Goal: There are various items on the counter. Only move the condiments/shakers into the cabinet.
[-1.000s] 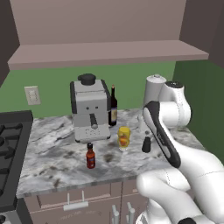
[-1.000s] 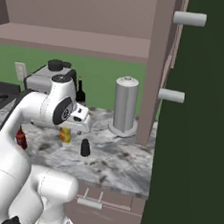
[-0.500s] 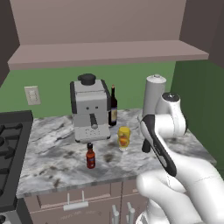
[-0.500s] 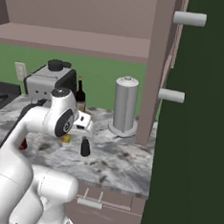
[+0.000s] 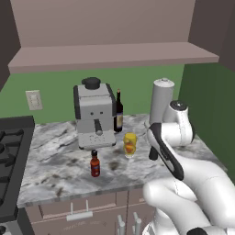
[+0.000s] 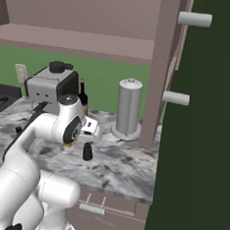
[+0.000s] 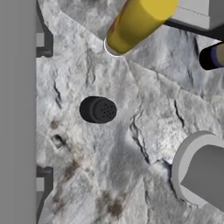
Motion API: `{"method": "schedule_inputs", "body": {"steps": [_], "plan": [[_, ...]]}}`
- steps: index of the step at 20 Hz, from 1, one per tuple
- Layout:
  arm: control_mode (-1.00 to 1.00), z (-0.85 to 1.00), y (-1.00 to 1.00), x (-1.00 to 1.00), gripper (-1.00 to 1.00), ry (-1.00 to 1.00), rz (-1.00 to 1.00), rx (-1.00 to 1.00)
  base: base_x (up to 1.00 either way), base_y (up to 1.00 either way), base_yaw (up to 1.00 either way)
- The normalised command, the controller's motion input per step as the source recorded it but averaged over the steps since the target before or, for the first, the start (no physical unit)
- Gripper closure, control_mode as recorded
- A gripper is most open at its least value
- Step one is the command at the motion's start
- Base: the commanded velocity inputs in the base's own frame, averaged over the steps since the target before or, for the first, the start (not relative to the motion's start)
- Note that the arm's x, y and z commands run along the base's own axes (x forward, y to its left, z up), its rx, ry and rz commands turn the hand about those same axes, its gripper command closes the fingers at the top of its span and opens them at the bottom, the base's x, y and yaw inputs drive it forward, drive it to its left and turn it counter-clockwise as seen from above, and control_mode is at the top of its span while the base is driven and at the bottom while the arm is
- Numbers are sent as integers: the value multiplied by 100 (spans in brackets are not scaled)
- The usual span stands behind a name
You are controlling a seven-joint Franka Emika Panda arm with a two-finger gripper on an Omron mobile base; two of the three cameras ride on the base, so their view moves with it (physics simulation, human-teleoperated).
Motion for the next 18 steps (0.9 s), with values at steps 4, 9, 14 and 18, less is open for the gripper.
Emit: {"method": "schedule_inputs", "body": {"steps": [4,9,14,18], "plan": [[-100,-14,0,15,-100,-2,0,0,0,0,0],[-100,-20,0,1,-100,-1,0,0,0,0,0],[-100,-26,0,0,-100,0,0,1,0,0,0],[-100,-25,0,0,-100,0,0,1,0,0,0]]}}
